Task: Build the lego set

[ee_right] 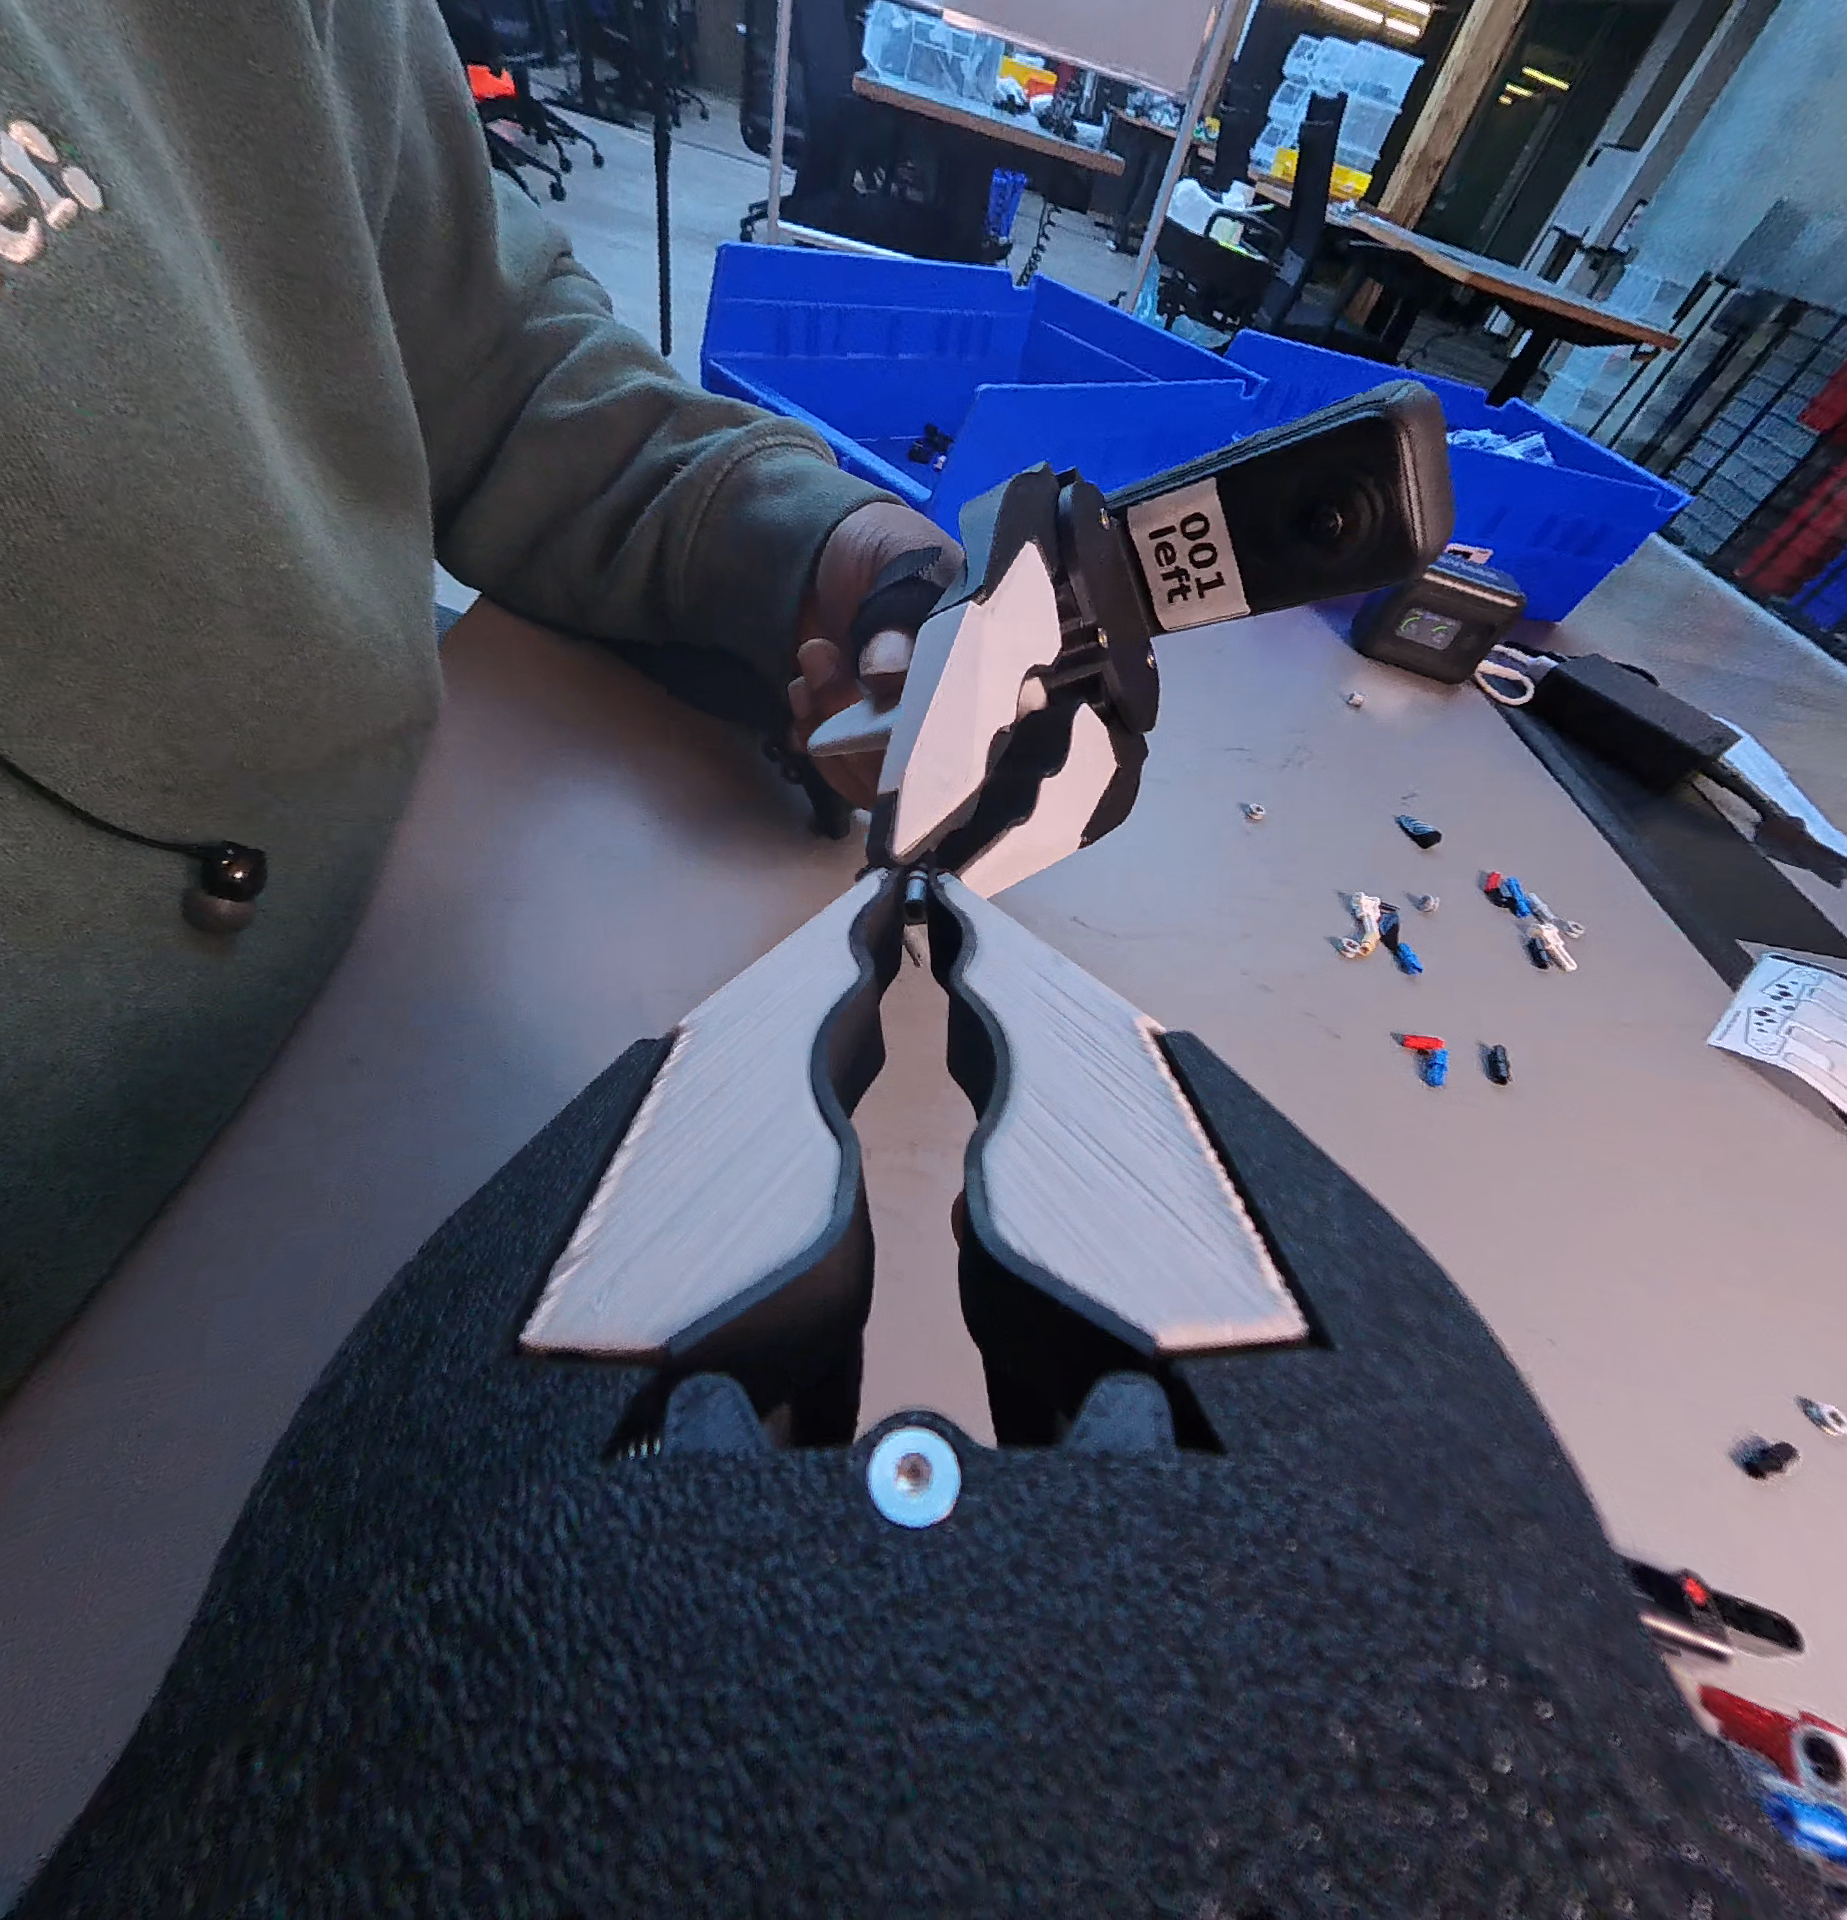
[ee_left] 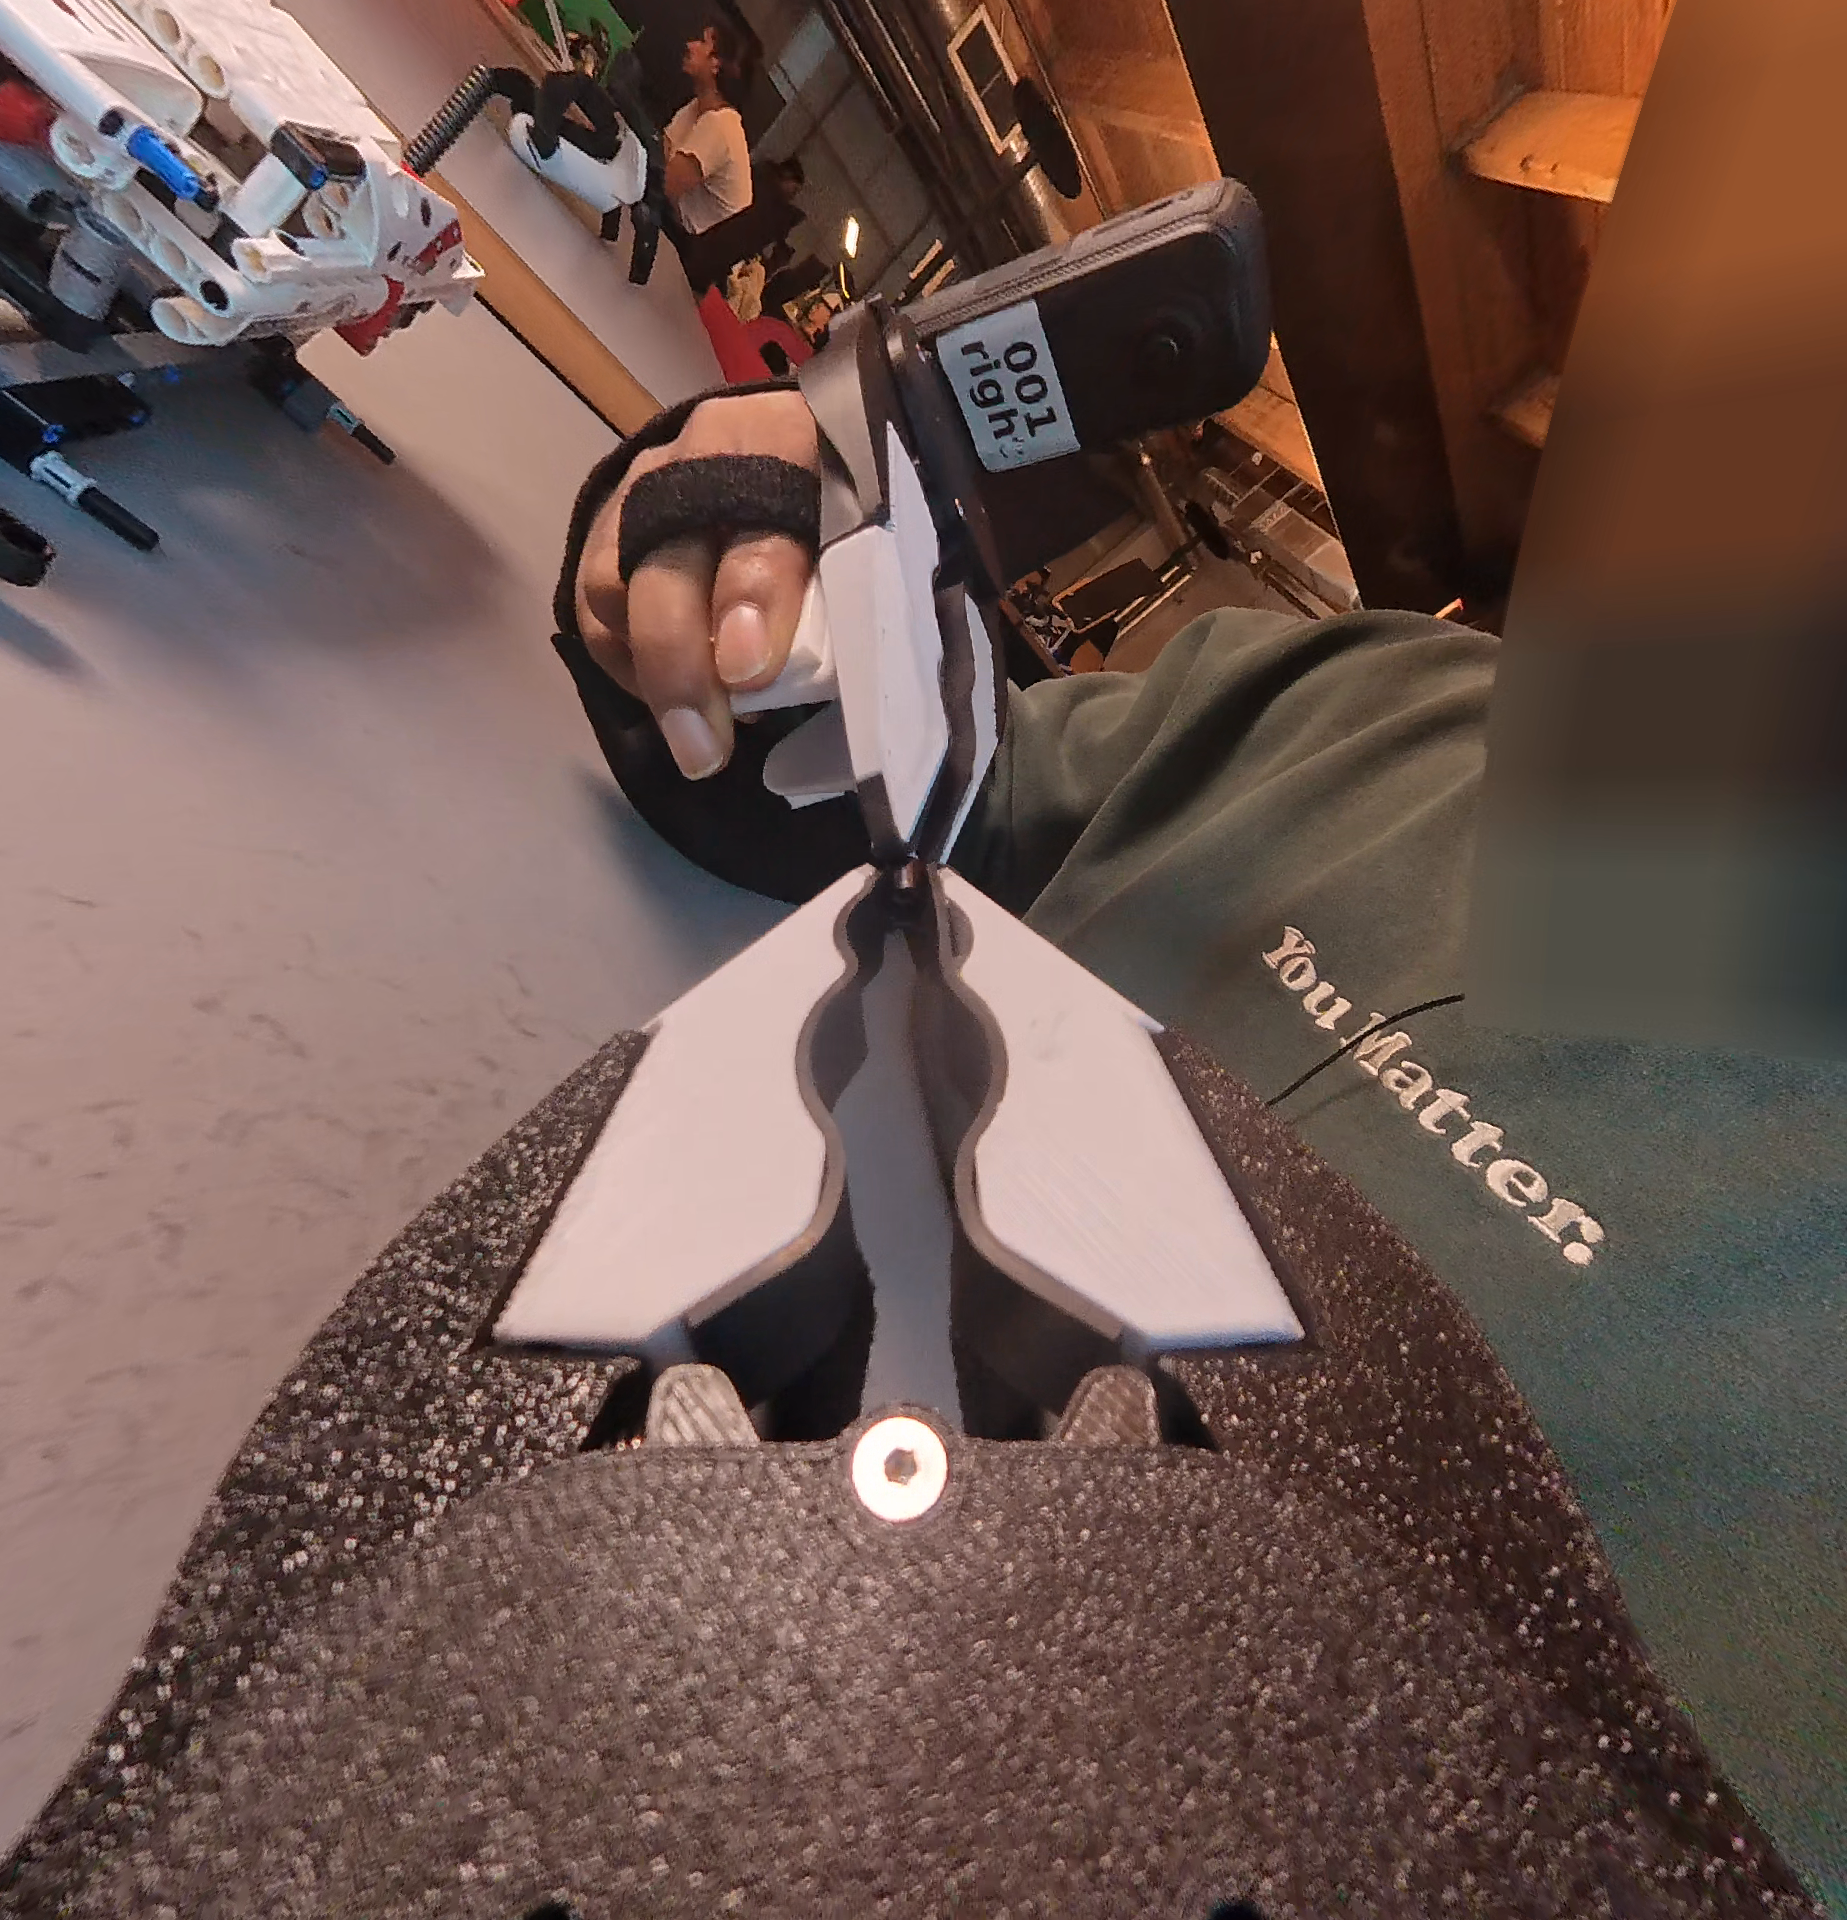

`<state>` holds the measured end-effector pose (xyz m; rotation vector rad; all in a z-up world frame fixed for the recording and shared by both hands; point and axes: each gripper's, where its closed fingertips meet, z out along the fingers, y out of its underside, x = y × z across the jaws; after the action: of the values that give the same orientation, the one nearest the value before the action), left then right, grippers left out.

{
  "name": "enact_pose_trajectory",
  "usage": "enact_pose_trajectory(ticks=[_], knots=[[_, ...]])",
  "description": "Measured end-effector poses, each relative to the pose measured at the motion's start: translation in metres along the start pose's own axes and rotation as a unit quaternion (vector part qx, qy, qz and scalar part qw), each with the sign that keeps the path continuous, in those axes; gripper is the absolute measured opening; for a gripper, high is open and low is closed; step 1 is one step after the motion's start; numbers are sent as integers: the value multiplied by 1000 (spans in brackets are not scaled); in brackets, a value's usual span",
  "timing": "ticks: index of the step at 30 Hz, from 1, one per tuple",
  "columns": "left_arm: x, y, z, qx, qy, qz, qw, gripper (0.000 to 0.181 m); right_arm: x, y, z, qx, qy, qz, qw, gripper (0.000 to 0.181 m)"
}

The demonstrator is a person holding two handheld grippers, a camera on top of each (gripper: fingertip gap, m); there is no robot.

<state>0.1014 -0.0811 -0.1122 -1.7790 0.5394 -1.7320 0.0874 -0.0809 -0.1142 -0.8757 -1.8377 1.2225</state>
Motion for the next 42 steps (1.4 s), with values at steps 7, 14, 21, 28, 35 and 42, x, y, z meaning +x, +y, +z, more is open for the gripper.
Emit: enact_pose_trajectory(ticks=[7, 14, 21, 28, 35, 42], knots=[[4, -11, -4, 13, -26, 33, 999, 6, 9, -12, -7, 33, 25, 6, 999, 4], [5, -9, -3, 15, -20, 28, 999, 6, 7, -12, -8, 25, 26, -5, 999, 3], [5, -8, -2, 16, -16, 24, 999, 7, 6, -12, -8, 20, 23, -7, 999, 4], [5, -8, -2, 21, -13, 21, 999, 6, 6, -11, -8, 17, 26, -10, 999, 4], [6, -8, -1, 24, -12, 22, 999, 6, 6, -11, -8, 13, 27, -13, 999, 4], [1, -4, 0, 15, -22, 16, 1000, 6, 5, -5, -7, -6, 22, -18, 1000, 3]])
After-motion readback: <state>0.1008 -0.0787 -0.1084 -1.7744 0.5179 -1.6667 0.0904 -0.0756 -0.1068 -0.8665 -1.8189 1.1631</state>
